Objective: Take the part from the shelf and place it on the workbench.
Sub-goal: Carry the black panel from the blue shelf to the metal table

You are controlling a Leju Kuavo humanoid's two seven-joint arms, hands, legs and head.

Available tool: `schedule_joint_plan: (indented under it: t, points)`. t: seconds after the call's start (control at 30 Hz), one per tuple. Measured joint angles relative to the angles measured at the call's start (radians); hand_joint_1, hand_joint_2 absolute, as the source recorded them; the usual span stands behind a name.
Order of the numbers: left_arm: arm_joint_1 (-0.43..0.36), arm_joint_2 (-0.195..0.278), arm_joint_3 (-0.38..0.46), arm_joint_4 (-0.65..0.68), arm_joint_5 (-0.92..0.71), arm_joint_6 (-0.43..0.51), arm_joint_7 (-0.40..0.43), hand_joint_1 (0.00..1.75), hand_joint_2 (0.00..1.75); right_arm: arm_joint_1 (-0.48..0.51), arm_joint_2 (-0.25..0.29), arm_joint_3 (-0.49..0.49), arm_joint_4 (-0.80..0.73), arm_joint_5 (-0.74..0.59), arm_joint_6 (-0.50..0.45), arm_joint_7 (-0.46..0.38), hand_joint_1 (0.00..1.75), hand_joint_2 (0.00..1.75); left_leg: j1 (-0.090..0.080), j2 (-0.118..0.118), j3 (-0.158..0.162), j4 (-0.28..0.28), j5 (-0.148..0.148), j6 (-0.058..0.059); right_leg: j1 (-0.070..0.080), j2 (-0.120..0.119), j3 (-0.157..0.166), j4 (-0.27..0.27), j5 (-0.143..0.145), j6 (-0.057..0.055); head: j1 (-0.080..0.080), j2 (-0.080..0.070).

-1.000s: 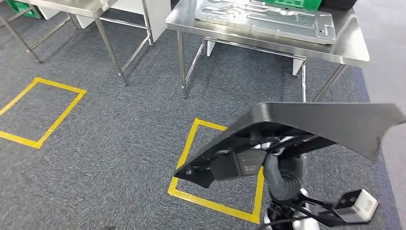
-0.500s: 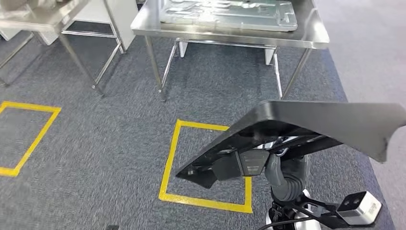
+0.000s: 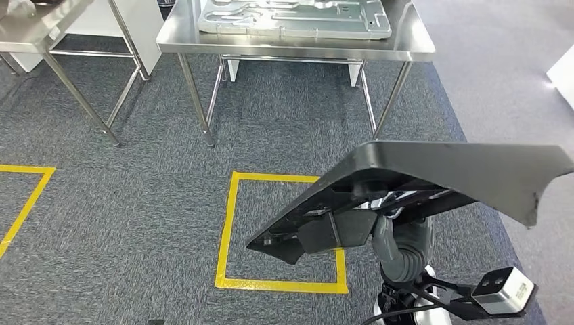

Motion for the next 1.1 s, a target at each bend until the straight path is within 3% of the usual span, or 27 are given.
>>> schedule_joint_plan:
  t: [0.07,0.1,0.13,0.17,0.2,0.27,0.33,0.47,0.53,0.6,0.63,0.67,0.73,0.8,0.87,0.97,1.03,1.1]
  points:
    - [0.002,0.001,0.002,0.000,0.000,0.001,0.000,0.00,1.75,0.000,0.000,0.000,0.001,-0.001,-0.001,0.000,1.75,1.75,-0.001,0.006,-0.001,-0.001,0.001,0.005,-0.004,-0.022,-0.059,0.125,-0.062,0.008,0.001,0.000]
    - [0.003,0.001,0.002,0.000,0.000,0.002,0.000,0.00,1.75,0.000,0.000,0.000,0.002,-0.002,-0.001,0.000,1.75,1.75,-0.002,0.009,-0.002,-0.001,0.001,0.005,-0.006,-0.026,-0.087,0.181,-0.081,0.010,0.001,0.000]
    - [0.005,0.001,0.003,0.000,-0.001,0.003,0.000,0.00,1.75,0.001,-0.001,0.000,0.003,-0.002,-0.002,0.000,1.75,1.75,-0.002,0.013,-0.002,0.000,0.000,0.005,-0.008,-0.027,-0.101,0.208,-0.083,0.011,0.001,0.000]
    - [0.005,0.001,0.003,0.000,-0.001,0.004,0.000,0.00,1.75,0.001,-0.001,0.000,0.004,-0.002,-0.002,0.000,1.75,1.75,-0.002,0.015,-0.001,0.000,0.000,0.004,-0.009,-0.029,-0.097,0.198,-0.065,0.011,0.001,0.000]
    - [0.005,0.000,0.003,0.000,-0.002,0.004,0.000,0.00,1.75,0.000,-0.001,0.000,0.004,-0.002,-0.003,0.000,1.75,1.75,-0.002,0.016,0.000,0.000,-0.001,0.003,-0.009,-0.031,-0.074,0.151,-0.034,0.009,0.001,0.000]
    - [0.004,0.000,0.003,0.000,-0.003,0.006,0.001,0.00,1.75,-0.001,-0.001,0.000,0.004,-0.002,-0.004,0.001,1.75,1.75,-0.004,0.017,0.004,0.001,-0.005,-0.003,-0.005,-0.040,-0.004,0.014,0.024,0.001,0.001,0.000]
    - [0.004,0.000,0.003,0.000,-0.004,0.008,0.002,0.00,1.75,-0.003,-0.001,0.000,0.004,-0.002,-0.004,0.001,1.75,1.75,-0.008,0.018,0.004,0.002,-0.008,-0.012,0.000,-0.046,0.032,-0.060,0.042,-0.007,0.001,0.000]
    - [0.003,0.001,0.003,0.000,-0.007,0.013,0.008,0.00,1.75,-0.004,0.000,0.000,0.004,-0.002,-0.001,0.001,1.75,1.75,-0.007,0.019,0.000,0.017,-0.024,-0.035,-0.003,-0.039,0.034,-0.072,0.044,-0.026,0.000,0.000]
    - [0.003,0.002,0.003,0.000,-0.012,0.016,0.016,0.00,1.75,-0.006,0.000,0.000,0.004,-0.002,0.001,0.002,1.75,1.75,-0.004,0.013,-0.040,0.108,-0.077,-0.043,-0.005,-0.039,0.037,-0.077,0.046,-0.037,-0.002,0.000]
    - [0.005,0.002,0.003,0.000,-0.017,0.019,0.023,0.00,1.75,-0.006,0.000,0.000,0.005,-0.002,0.003,0.003,1.75,1.75,-0.004,0.012,-0.106,0.243,-0.136,-0.048,-0.003,-0.036,0.037,-0.076,0.044,-0.043,-0.004,0.000]
    - [0.006,0.002,0.003,0.000,-0.019,0.020,0.027,0.00,1.75,-0.006,0.000,0.000,0.006,-0.001,0.004,0.004,1.75,1.75,-0.003,0.012,-0.128,0.284,-0.143,-0.049,-0.002,-0.034,0.037,-0.076,0.042,-0.044,-0.004,0.000]
    - [0.006,0.002,0.003,0.000,-0.020,0.021,0.030,0.00,1.75,-0.005,0.000,0.000,0.007,-0.001,0.004,0.005,1.75,1.75,-0.003,0.012,-0.131,0.287,-0.130,-0.049,-0.001,-0.032,0.039,-0.076,0.040,-0.044,-0.004,0.000]
    - [0.008,0.002,0.003,0.000,-0.023,0.024,0.037,0.00,1.75,-0.005,0.001,0.000,0.008,0.000,0.004,0.005,1.75,1.75,-0.003,0.011,-0.082,0.179,-0.061,-0.043,0.000,-0.027,0.046,-0.073,0.034,-0.041,-0.004,0.000]
    - [0.007,0.002,0.003,0.000,-0.024,0.029,0.044,0.00,1.75,-0.006,0.001,0.000,0.008,0.001,0.004,0.005,1.75,1.75,-0.006,0.008,-0.021,0.051,-0.018,-0.032,0.003,-0.024,0.050,-0.068,0.025,-0.033,-0.003,0.000]
    - [0.006,0.002,0.003,0.000,-0.024,0.031,0.048,0.00,1.75,-0.005,0.001,0.000,0.008,0.001,0.004,0.006,1.75,1.75,-0.010,0.006,-0.003,0.008,-0.021,-0.020,0.005,-0.022,0.051,-0.063,0.022,-0.021,-0.003,0.000]
    - [0.008,0.002,0.003,0.000,-0.024,0.032,0.050,0.00,1.75,-0.006,0.001,0.000,0.008,0.002,0.005,0.006,1.75,1.75,-0.006,0.007,0.013,0.000,-0.023,-0.002,0.003,-0.024,0.049,-0.037,0.019,-0.003,-0.002,0.000]
    - [0.008,0.002,0.003,0.000,-0.024,0.032,0.051,0.00,1.75,-0.008,0.001,0.000,0.008,0.002,0.005,0.005,1.75,1.75,-0.004,0.008,0.028,-0.003,-0.028,0.007,-0.001,-0.028,0.010,0.038,-0.019,0.008,-0.001,0.000]
    - [0.008,0.002,0.003,0.000,-0.024,0.032,0.051,0.00,1.75,-0.007,0.001,0.000,0.009,0.002,0.006,0.005,1.75,1.75,-0.004,0.008,0.039,-0.003,-0.039,0.009,-0.005,-0.030,-0.069,0.164,-0.067,0.015,0.000,0.000]
